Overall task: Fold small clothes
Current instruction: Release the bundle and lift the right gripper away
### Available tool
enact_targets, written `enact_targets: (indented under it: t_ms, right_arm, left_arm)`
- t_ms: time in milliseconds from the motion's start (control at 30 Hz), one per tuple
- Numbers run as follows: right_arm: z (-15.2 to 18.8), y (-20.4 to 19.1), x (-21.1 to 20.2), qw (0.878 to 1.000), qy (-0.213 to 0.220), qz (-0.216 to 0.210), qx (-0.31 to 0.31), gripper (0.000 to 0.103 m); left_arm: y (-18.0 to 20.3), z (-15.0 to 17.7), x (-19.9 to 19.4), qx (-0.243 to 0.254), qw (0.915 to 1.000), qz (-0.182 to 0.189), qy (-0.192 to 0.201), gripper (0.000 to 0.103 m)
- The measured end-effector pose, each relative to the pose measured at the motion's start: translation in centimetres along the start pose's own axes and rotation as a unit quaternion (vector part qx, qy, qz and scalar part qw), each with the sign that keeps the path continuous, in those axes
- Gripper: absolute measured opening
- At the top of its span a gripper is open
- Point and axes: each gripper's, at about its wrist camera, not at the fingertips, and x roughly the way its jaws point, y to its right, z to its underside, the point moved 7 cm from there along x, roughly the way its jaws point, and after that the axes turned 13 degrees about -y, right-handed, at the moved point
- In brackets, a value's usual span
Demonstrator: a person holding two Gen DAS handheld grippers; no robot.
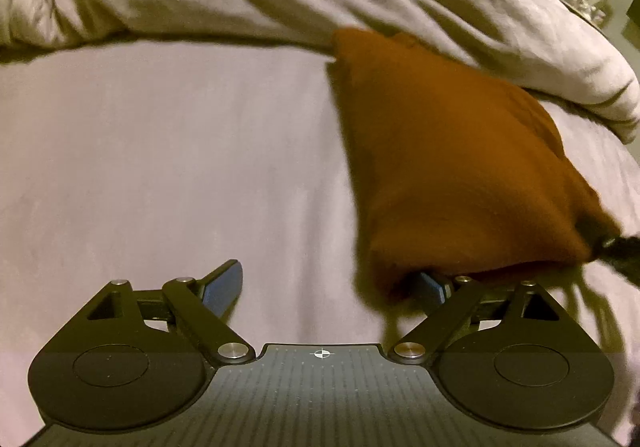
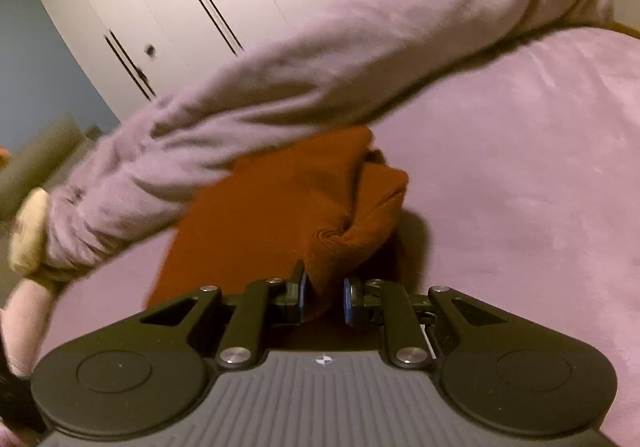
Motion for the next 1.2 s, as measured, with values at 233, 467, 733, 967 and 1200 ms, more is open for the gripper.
enact_targets:
  t_ms: [233,467,733,967,1200]
  right_arm:
    - [-0.1,0.3,-1.6,0.997,0.005,0.064,-0.051,0.065]
    - [-1.2,-3.3,-3.4,0.986,0.062,0.072,-0.137,0.047]
    - [-0.8,-8.2,1.6,0.962,0.009,0.049,-0.270,0.025]
    - [0.4,-6.5,4.3,0.946,-0.034,0.096,-0.307,0.023]
    - [0.8,-6.7,5.2,0.940,-0.024,0.109,-0.323,0.023]
  left_arm:
    - [-2.3,0.2,-4.7,0.005,0.9996,-0.009,0.026,0.092]
    - [1.3,-5.3,-5.9,0.012,0.9969,0.015,0.076,0.094]
    - [3.2,-5.3,-0.9,0.048,0.9985,-0.013,0.022,0.100]
    - [3.1,-3.9,1.9,0.054,0.9985,0.000,0.008,0.103]
    - [3.0,-3.6,1.6,0.047,0.9989,0.004,0.002,0.103]
